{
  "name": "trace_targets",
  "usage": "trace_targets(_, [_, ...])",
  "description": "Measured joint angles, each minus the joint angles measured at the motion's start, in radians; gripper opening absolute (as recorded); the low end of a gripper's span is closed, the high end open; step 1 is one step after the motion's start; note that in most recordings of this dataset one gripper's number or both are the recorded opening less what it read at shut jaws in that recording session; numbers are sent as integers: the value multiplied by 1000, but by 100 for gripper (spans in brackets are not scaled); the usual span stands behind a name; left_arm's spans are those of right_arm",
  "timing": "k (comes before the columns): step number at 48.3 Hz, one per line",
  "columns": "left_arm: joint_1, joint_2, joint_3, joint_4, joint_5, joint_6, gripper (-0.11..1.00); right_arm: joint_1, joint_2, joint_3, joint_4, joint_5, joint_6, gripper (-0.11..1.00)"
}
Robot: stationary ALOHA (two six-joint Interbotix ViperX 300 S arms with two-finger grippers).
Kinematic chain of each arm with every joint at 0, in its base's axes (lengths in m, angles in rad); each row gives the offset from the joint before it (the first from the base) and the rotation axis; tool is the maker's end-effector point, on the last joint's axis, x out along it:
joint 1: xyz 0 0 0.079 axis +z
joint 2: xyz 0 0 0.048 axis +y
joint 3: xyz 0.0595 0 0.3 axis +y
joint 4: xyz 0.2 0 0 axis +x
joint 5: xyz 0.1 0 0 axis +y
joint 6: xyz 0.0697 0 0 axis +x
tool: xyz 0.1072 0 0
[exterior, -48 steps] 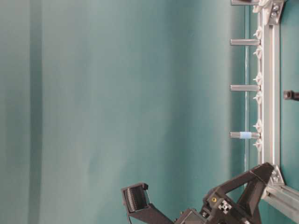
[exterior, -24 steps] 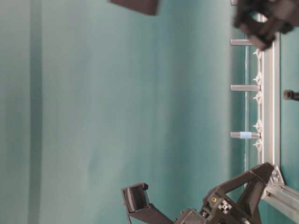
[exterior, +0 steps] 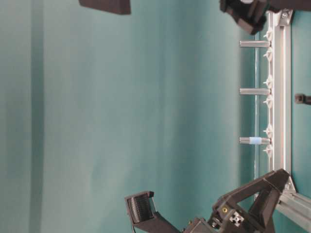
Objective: Insert the wire through the string loop located in the center.
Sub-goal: 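Lift the cable with the right gripper and carry it toward the frame's bottom-right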
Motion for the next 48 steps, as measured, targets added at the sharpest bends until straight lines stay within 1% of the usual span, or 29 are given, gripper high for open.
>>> trace_targets(9, [-3,0,0,0,2,0,55,2,0,2,0,2,61,8])
trace_targets(14, [-8,0,0,0,0,0,55,0,-2,8,0,9,77,8])
trace_targets(30, [-12,0,0,0,0,0,55,0,-46,64,3,34,81,8])
trace_targets(42, [-14,0,0,0,0,0,55,-20,-104,126,37,35,81,8])
trace_targets(48, [-15,0,0,0,2,0,55,-34,-121,144,64,34,81,8])
